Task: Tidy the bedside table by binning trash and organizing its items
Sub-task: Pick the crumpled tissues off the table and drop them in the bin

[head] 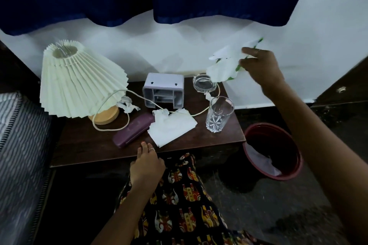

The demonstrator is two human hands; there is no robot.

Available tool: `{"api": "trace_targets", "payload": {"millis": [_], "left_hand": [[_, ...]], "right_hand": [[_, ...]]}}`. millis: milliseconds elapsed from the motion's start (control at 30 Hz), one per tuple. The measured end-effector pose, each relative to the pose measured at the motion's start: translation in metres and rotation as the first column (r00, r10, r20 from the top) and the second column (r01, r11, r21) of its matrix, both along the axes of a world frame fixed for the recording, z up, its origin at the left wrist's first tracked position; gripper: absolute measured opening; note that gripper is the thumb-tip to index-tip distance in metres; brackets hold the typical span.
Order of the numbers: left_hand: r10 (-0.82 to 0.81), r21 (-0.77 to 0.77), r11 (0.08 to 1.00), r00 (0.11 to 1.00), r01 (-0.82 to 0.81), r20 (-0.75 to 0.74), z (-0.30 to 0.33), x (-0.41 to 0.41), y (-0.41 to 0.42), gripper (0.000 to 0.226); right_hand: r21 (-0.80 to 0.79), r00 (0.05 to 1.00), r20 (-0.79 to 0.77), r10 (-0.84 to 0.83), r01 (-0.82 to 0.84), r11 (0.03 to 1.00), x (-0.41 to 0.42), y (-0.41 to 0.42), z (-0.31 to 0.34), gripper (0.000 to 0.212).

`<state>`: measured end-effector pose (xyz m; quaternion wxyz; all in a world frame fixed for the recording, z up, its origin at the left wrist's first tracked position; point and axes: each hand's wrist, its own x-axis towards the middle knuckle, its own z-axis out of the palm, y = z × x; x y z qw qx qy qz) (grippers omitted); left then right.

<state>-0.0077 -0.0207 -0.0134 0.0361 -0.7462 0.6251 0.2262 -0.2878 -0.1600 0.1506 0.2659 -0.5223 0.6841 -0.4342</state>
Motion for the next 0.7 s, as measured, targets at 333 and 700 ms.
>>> {"api": "trace_targets", "payload": {"millis": [333,700], "left_hand": [[-0.024,0.008,1.000,0.999,0.024,0.036,-0.004,0.001,-0.003,0.064],[-0.040,0.016,0.999,0.995,0.038,0.096,-0.005,-0.002,-0.005,0.062]], "right_hand": [[0.245,0.891,-0.025,-0.453,0.444,0.862,-0.132,0.068,-0.110,0.047],[0.548,0.831,0.018,-0.556,0.457,0.701,-0.136,0.128,-0.215,0.025]]}}
